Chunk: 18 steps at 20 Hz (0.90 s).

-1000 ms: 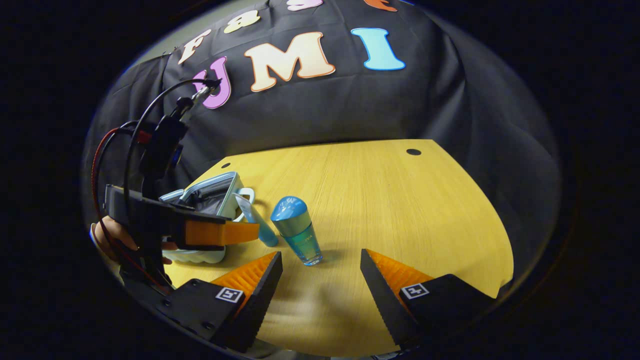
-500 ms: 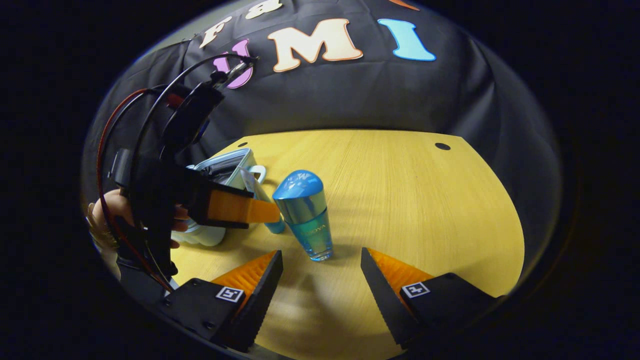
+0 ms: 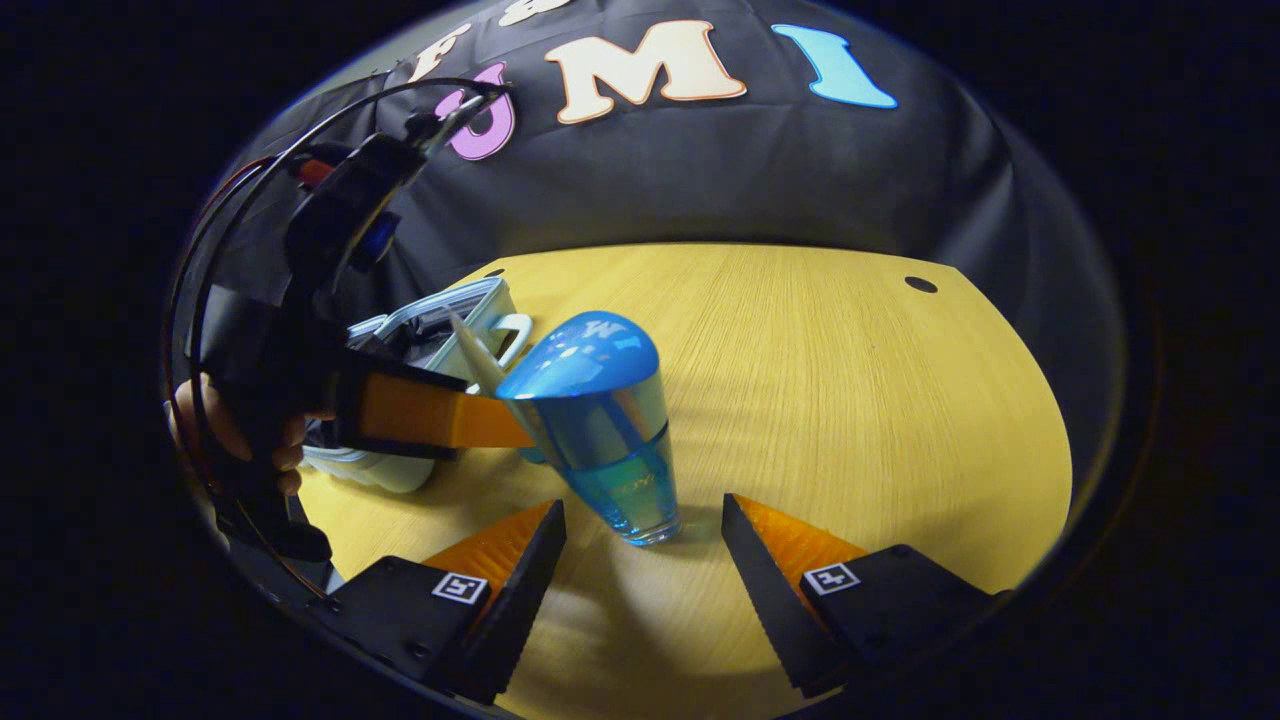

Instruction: First open the suitcase, pack the skin care products into it, and then close the suitcase.

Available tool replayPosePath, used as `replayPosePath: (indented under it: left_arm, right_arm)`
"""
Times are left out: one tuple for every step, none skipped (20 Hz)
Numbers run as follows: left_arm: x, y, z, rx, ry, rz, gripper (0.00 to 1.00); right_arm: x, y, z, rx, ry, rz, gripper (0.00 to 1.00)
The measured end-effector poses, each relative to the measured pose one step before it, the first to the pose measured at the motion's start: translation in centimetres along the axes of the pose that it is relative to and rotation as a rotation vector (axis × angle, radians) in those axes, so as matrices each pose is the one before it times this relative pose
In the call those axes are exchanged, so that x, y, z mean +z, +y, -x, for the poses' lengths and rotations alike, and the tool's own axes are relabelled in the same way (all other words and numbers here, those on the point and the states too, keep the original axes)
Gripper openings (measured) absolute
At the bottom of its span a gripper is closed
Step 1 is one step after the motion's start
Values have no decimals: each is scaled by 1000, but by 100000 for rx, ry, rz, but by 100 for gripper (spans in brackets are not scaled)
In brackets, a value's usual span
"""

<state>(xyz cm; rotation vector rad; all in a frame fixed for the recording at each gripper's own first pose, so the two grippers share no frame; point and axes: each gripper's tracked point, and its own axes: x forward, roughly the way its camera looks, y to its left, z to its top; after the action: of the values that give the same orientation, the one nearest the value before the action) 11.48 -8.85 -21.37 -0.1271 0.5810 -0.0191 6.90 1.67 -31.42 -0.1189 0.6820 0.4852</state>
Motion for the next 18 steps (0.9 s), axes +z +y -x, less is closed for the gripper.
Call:
replayPosePath:
  left_arm:
    - [-63, -110, 229, -1582, 589, 1771, 42]
    - [24, -112, 220, -1066, 41, 1250, 41]
    - [168, -76, 318, -406, 388, 547, 39]
    - [167, -35, 288, -927, -127, 391, 41]
    - [245, -167, 385, -1910, -181, 982, 39]
    - [78, -307, 557, -2051, 328, 2073, 39]
    - [253, -309, 595, -1790, -320, 2589, 41]
    - [237, -139, 639, -1211, -64, 2282, 39]
    - [506, 127, 661, -468, -802, 1548, 39]
    - [401, 187, 664, -64, -1197, 1116, 41]
    - [542, 270, 804, 202, -1071, 867, 39]
    - [397, 273, 787, 406, -1247, 1037, 39]
    - [466, 269, 643, 258, -1045, 1192, 41]
    - [413, 250, 668, 160, -1301, 1463, 38]
    - [496, 245, 691, 74, -1392, 1602, 35]
    - [286, 310, 590, 145, -1001, 1368, 38]
    - [318, 453, 770, 273, -855, 1323, 38]
    - [355, 622, 540, 876, -736, 1646, 41]
  right_arm:
    - [188, -100, -306, 124, -519, -744, 98]
    - [58, -59, -314, 361, -277, -618, 99]
    - [-28, -112, -303, 145, 152, -340, 98]
    - [-117, -89, -286, -36, 378, -166, 95]
    - [-33, 38, -399, 770, 691, -378, 88]
    - [-35, 133, -267, 513, 565, -219, 82]
    - [-50, 217, -233, 1062, 145, -304, 84]
    - [-2, 185, -131, 816, -367, -395, 74]
    - [12, 125, -311, -430, -487, 179, 70]
    - [136, 6, 187, -60, -865, 1411, 55]
    - [-51, 138, -254, 72, -480, 1904, 54]
    - [206, 108, 213, -281, -557, 1435, 49]
    - [-167, -73, -90, 212, -111, 915, 46]
    - [74, -55, 83, 50, -377, 701, 43]
    - [-123, -75, 14, -73, -102, 559, 45]
    - [116, -30, -135, -104, -184, 192, 45]
    - [-22, 19, 1, 361, 106, 317, 42]
    - [33, 96, 87, 23, -72, 151, 40]
